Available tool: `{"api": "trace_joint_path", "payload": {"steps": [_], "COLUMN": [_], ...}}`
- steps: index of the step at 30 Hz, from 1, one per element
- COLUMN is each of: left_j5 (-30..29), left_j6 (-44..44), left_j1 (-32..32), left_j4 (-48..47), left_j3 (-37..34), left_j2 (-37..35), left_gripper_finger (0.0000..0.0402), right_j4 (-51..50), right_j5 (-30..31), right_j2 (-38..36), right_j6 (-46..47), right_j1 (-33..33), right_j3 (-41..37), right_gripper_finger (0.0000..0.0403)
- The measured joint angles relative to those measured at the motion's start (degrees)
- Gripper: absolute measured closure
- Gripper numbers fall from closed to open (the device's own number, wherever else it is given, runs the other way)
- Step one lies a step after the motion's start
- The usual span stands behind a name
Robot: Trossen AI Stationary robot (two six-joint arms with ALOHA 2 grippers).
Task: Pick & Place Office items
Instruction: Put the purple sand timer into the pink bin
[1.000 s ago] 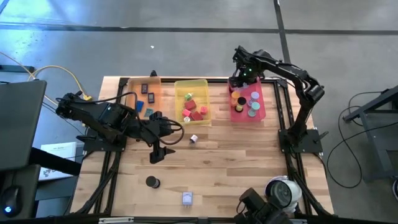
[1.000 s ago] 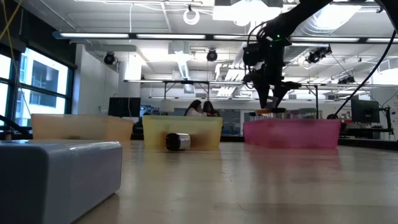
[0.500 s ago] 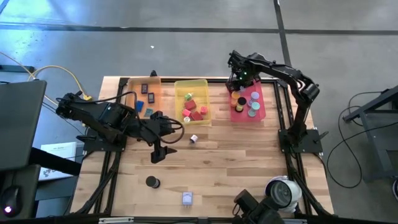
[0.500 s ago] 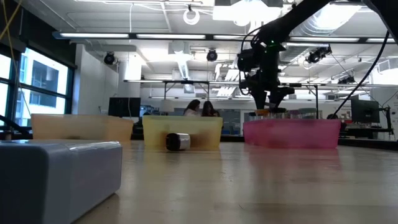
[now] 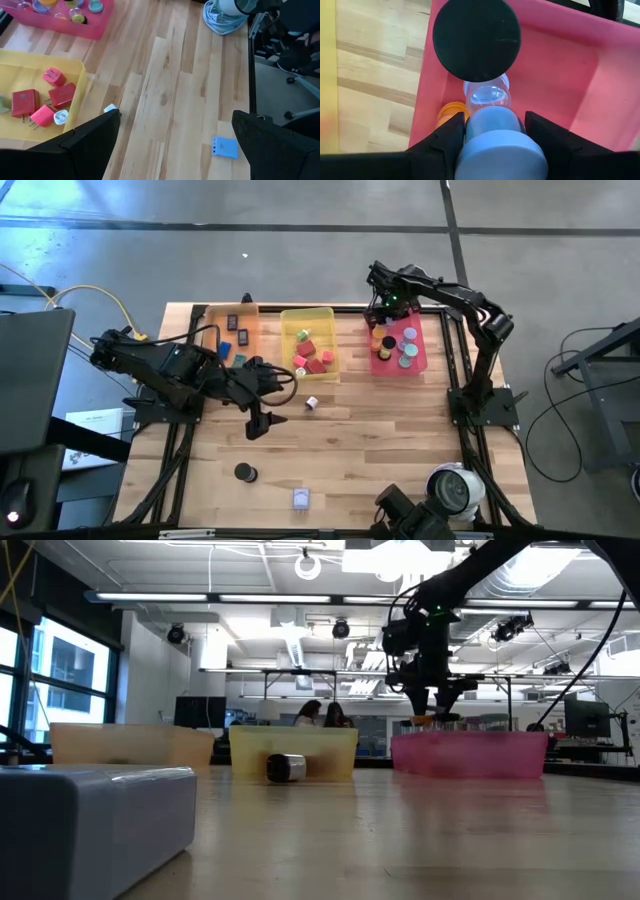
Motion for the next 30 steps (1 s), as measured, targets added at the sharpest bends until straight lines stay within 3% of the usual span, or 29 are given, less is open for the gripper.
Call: {"api": "trace_joint_path", "payload": {"steps": [16, 30], "left_j5": [0.0, -0.9], "left_j6": [-1.3, -1.3], "left_j1": [-0.2, -2.0], "left_j4": [0.5, 0.5], "left_j3": [-0.1, -0.2], "left_j2": [0.0, 0.0], "left_gripper_finger": [0.0025, 0.0025], "right_j4": [0.0, 0.2], "right_j5": [-0.1, 3.4], "right_j2": [0.0, 0.0], "right_j6": [4.4, 7.1], "right_j1": [1.3, 1.5], "right_j3": [0.0, -2.8], "right_gripper_finger": [0.0224, 0.0224]}}
